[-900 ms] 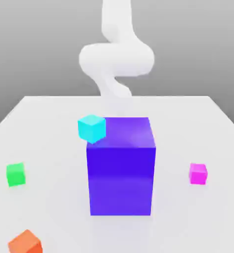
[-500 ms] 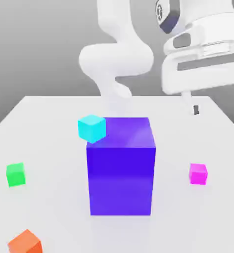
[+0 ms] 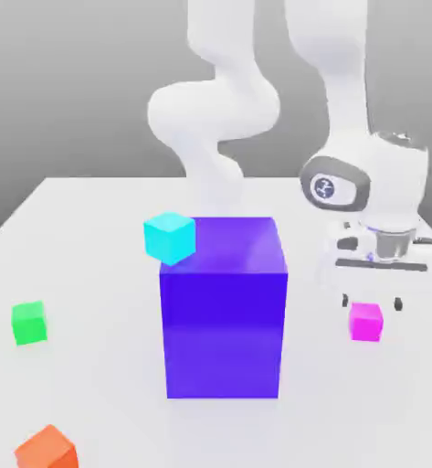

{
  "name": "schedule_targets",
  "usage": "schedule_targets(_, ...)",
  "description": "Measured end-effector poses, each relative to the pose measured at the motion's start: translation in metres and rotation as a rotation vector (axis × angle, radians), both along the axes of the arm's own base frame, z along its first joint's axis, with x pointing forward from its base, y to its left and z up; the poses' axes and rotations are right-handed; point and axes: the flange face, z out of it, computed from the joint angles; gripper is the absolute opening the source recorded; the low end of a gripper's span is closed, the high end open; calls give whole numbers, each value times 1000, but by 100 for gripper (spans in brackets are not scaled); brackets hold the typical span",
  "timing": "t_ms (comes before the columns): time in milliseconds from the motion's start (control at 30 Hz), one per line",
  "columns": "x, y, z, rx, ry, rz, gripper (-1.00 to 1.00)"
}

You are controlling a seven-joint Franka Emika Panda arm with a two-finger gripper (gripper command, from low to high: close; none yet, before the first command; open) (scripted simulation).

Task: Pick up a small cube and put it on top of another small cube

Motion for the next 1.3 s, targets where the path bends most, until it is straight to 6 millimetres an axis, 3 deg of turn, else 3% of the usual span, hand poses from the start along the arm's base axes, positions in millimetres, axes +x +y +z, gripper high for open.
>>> schedule_targets(33, -1, -1, -8, 0, 0, 0, -100)
schedule_targets(267, 0, -1, -9, 0, -2, 1, -100)
schedule_targets(500, -2, 1, 45, -3, -4, 9, -100)
schedule_targets(633, 24, 28, 80, 65, -52, 32, -100)
schedule_targets(700, 58, 18, 94, 93, -79, -39, -100)
schedule_targets(800, 154, -57, 125, 135, -146, -306, -100)
schedule_targets(867, 215, -114, 158, 173, -214, -466, -100)
schedule_targets(933, 246, -164, 178, 187, -255, -591, -100)
schedule_targets(1100, 263, -270, 189, 174, -275, -868, -100)
schedule_targets(1300, 244, -404, 195, 149, -287, -1221, -100)
